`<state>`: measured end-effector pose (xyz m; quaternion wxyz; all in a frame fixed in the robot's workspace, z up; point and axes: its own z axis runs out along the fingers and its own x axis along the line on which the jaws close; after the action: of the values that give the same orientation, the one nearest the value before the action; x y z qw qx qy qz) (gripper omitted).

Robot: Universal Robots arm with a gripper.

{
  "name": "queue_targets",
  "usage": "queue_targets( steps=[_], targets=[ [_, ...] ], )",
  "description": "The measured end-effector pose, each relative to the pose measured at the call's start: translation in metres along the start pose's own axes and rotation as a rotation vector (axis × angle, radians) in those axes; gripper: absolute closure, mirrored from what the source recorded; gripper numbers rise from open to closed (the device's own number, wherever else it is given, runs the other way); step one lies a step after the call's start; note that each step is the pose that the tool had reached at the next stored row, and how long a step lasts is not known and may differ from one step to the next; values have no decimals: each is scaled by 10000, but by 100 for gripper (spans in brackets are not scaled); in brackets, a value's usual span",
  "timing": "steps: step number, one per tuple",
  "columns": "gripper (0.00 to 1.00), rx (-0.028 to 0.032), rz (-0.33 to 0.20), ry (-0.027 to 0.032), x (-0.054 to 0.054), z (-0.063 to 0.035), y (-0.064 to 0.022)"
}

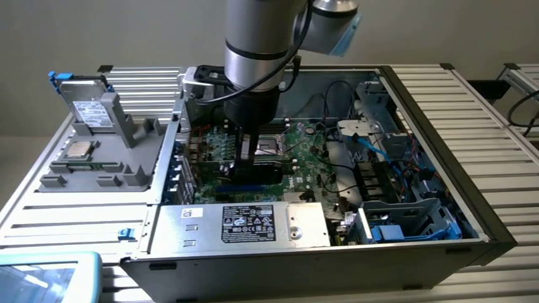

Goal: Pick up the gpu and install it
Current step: 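Insert the gpu into the slot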

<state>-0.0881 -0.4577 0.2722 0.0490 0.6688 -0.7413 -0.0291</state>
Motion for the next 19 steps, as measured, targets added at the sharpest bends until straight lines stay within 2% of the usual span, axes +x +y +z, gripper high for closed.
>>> queue_targets(
  steps=[2,5,7,12,15,17,19],
  targets=[
    [72,-21,-5,-20,13,-3,-2],
    [72,-120,-17,-101,70,-15,-7],
    [72,-175,-21,-122,84,-17,-10],
    [72,-177,-19,-123,86,-15,-10],
    [72,-191,157,-143,82,25,-18],
    [72,-256,233,-145,80,37,-22],
    [72,-368,252,-136,77,37,-27]
  ],
)
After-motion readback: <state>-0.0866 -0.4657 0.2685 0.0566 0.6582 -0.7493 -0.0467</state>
